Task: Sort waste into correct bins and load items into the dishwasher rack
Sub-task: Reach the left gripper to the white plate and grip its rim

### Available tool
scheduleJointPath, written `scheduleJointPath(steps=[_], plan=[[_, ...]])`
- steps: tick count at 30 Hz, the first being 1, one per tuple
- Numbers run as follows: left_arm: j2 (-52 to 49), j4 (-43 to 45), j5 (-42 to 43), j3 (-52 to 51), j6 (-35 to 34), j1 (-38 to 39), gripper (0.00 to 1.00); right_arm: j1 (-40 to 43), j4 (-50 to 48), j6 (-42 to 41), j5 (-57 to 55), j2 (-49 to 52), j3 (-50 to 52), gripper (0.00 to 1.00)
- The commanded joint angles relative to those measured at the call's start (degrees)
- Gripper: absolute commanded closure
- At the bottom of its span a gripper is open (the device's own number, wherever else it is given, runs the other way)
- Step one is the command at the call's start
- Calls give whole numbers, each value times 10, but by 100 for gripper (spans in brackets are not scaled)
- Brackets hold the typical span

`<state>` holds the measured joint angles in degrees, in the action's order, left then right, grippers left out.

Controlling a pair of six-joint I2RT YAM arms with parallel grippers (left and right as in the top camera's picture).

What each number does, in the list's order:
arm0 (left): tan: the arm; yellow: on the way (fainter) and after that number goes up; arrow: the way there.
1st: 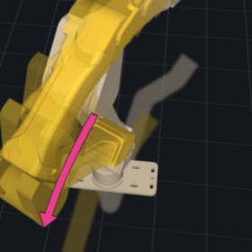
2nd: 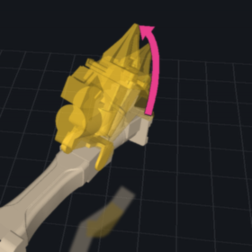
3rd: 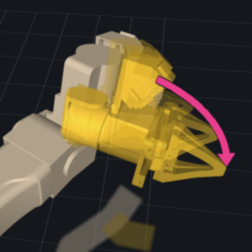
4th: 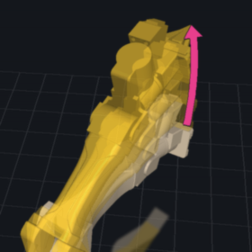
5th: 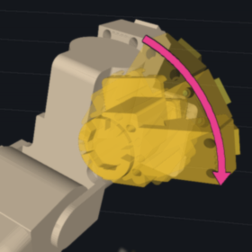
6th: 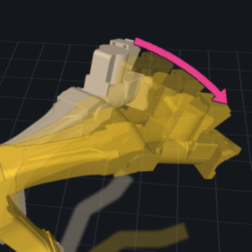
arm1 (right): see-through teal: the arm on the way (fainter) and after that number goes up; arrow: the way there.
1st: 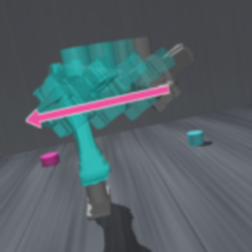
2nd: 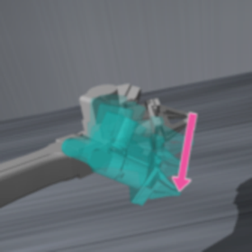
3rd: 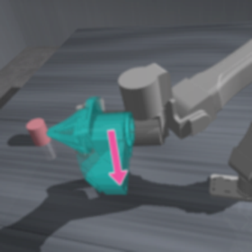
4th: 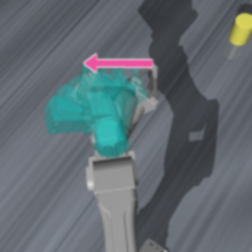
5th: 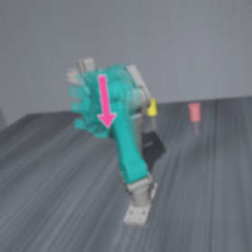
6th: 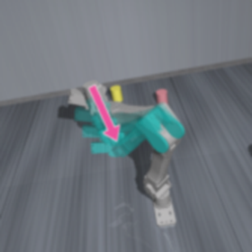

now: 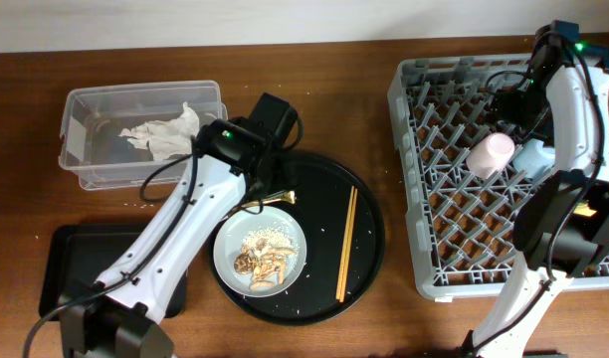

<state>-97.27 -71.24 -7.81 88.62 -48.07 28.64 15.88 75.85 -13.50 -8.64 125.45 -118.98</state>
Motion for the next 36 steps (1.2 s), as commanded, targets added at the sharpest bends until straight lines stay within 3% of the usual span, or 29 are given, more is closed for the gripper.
scheduleJointPath(steps=[1, 10, 13, 16, 19, 22, 36], plan=[[11, -19, -34, -6, -63, 4, 1, 0, 0, -5, -1, 3, -2, 2], [10, 37, -40, -56, -42, 143, 1, 0, 0, -5, -1, 3, -2, 2], [7, 88, -40, -88, -42, 165, 16, 0, 0, -5, -1, 3, -2, 2], [0, 119, -39, -120, -41, 167, 19, -1, 0, -5, -1, 3, -2, 2], [-17, 130, -37, -134, -32, 167, 29, 0, 0, -5, -1, 3, -2, 2], [-37, 167, -23, -134, 31, 167, 29, 0, 0, -5, -1, 3, -2, 2], [-132, 196, -10, -134, 34, 167, 39, 0, 0, -5, -1, 3, -2, 2]])
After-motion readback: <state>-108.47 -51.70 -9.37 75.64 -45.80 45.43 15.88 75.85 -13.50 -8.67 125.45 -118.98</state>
